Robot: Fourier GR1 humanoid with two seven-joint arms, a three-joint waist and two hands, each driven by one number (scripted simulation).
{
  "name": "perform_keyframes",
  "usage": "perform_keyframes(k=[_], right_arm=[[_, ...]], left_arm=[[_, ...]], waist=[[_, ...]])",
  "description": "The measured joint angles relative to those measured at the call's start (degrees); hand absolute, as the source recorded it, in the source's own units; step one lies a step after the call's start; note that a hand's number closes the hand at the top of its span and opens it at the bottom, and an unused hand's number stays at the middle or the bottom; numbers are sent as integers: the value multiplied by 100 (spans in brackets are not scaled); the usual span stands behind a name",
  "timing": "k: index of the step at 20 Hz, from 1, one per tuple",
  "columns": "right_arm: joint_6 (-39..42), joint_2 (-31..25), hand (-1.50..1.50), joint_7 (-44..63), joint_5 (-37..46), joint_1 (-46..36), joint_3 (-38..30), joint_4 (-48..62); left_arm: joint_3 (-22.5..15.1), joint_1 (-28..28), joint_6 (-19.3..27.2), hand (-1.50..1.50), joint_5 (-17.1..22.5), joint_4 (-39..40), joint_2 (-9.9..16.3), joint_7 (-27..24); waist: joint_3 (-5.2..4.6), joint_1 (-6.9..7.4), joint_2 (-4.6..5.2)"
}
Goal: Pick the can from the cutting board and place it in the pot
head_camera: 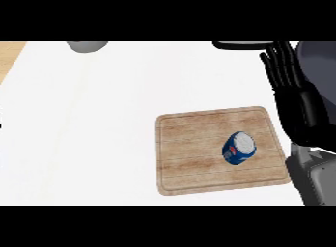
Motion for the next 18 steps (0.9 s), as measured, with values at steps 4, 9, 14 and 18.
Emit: perform_keyframes(k=[4, 9, 14, 18], right_arm=[[1157, -128, 150, -28, -729, -460, 185, 182], [2585, -847, -150, -371, -684, -1084, 478, 381], [4119, -1608, -150, -1671, -587, -1311, 373, 1016], [4685, -2161, -150, -2518, -285, -1506, 234, 1403]], left_arm=[[-53, -462, -68, 0, 220, -339, -295, -178], [-235, -1085, -204, 0, 681, -782, -923, -469], [-344, -1446, -269, 0, 990, -977, -1359, -587], [-379, -1624, -275, 0, 1071, -989, -1513, -604]], waist=[[-96, 157, 62], [-164, 253, 150], [-138, 307, 237], [-129, 334, 243]])
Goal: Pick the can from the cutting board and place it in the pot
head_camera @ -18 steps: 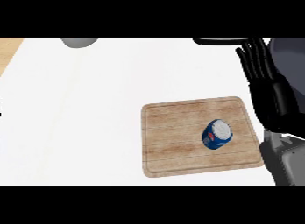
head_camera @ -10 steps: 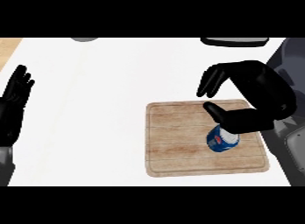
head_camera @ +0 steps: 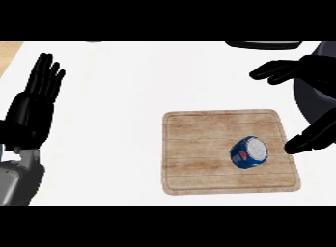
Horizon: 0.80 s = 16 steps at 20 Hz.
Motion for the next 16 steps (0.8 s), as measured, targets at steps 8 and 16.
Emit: perform_keyframes(k=[8, 16], right_arm=[[-355, -1003, -150, -840, 1414, -329, 599, 42], [-1132, -1399, -150, -1703, 2706, -629, 1722, 315]], left_arm=[[-9, -195, -28, 0, 37, 157, -140, -47], [35, -305, -82, 0, -3, 419, -180, -104]], waist=[[-11, 28, -37], [-29, -26, -94]])
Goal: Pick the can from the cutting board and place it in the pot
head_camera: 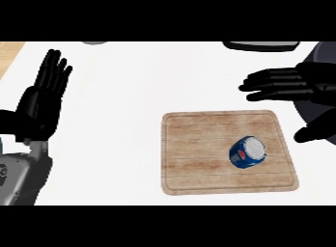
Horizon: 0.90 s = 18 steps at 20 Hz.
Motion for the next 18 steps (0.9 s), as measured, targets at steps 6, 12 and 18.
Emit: perform_keyframes(k=[6, 12, 18], right_arm=[[-394, 99, -150, -253, 651, -91, 763, 379], [-673, 253, -150, -535, 1075, -95, 1285, 763], [-971, 525, -150, -794, 1272, -62, 1513, 1049]], left_arm=[[99, 24, -74, 0, -6, 140, -9, -80], [178, 37, -89, 0, -42, 253, -79, -158], [262, 133, -192, 0, -18, 178, -66, -131]], waist=[[-8, -92, -48], [-10, -166, -75], [-9, -196, -90]])
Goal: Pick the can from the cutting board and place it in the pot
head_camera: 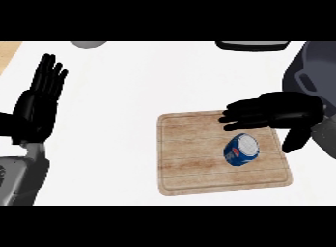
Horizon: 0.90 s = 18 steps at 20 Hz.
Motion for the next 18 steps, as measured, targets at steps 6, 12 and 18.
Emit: perform_keyframes(k=[6, 12, 18], right_arm=[[-196, 237, -150, -132, 135, 73, 22, 139], [-271, 458, -150, 44, 628, 359, -147, 19], [-251, 934, -150, 132, 967, 372, -180, 282]], left_arm=[[106, -85, -14, 0, -65, 82, -11, 50], [175, 19, -78, 0, -182, 42, -105, 5], [182, 65, -54, 0, -297, -173, -168, 168]], waist=[[-2, -45, -11], [-2, -78, -23], [-2, -60, -22]])
